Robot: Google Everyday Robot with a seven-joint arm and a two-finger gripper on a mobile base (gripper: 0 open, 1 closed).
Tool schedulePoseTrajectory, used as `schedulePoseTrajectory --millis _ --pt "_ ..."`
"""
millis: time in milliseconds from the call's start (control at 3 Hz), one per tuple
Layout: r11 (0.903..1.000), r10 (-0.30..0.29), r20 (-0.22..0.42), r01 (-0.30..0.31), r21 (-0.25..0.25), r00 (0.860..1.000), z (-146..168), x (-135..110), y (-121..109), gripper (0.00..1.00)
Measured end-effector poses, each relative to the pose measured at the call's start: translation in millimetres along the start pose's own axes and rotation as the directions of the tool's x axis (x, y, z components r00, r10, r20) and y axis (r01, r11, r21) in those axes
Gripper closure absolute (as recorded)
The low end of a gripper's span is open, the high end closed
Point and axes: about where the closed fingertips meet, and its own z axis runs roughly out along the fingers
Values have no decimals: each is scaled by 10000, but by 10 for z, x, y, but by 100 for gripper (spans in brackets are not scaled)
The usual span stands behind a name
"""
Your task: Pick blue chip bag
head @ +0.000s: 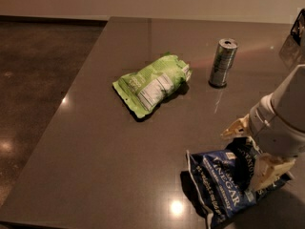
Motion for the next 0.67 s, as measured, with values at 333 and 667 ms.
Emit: schedulePoseTrajectory --millis 333,667 --pt "9976 686 133 -684 -139 9976 -47 36 -59 61" --pt "9877 1564 367 -1565 -3 9870 -237 9 -202 84"
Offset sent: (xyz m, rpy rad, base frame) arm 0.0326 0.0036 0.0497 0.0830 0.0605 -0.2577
